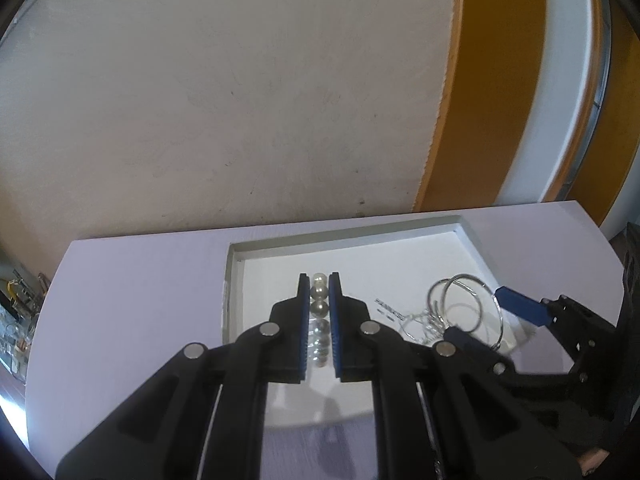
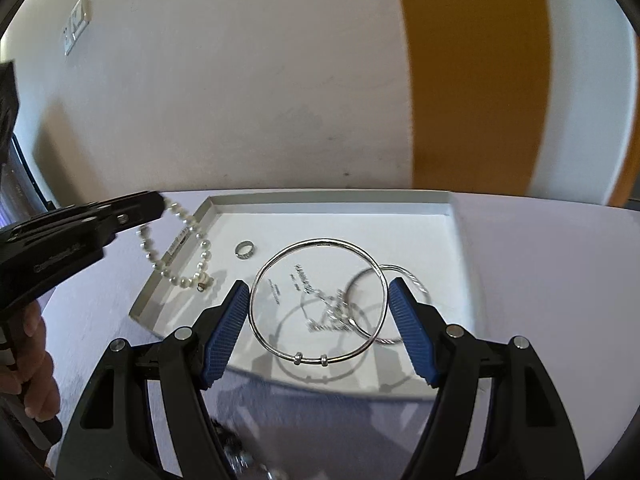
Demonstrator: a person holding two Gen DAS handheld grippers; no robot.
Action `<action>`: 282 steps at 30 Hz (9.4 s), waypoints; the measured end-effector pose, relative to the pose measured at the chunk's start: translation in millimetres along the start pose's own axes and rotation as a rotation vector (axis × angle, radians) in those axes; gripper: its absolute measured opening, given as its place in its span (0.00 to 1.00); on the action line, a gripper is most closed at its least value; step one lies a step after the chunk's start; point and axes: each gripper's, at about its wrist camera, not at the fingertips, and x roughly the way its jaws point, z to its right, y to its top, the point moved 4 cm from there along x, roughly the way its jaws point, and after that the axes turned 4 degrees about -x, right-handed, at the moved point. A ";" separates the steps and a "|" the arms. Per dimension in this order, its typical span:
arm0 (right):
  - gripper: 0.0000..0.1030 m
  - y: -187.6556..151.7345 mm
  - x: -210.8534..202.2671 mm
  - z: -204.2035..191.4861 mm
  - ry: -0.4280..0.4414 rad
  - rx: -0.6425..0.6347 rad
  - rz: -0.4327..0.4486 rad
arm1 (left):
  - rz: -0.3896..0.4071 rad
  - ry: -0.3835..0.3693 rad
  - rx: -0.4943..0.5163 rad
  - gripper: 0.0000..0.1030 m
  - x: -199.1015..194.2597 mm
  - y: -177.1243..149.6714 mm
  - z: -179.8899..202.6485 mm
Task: Organize jewelry
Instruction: 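Carry pearl bracelet and silver bangle into the grey tray with both tools, then open both tools and withdraw them toward the black charm bracelet, then grasp the pearl pendant with right tool while left tool grasps the black charm bracelet, then carry charm bracelet and pearl pendant into the tray and open both tools, then withdraw both open tools toward the cream watch and red bead necklace, then grasp the cream watch with left tool while right tool grasps the red bead necklace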
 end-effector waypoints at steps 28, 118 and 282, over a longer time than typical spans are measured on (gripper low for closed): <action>0.75 -30.0 -38.3 13.7 -0.012 -0.004 0.005 | -0.031 0.066 -0.036 0.41 -11.6 -32.1 -18.5; 0.13 -107.8 -53.7 39.1 -0.128 0.030 -0.145 | -0.158 -0.063 0.103 0.56 -36.0 -148.2 51.5; 0.65 -218.7 -153.0 -59.2 -0.062 0.002 -0.059 | -0.159 -0.046 -0.039 0.39 -123.2 -246.6 8.1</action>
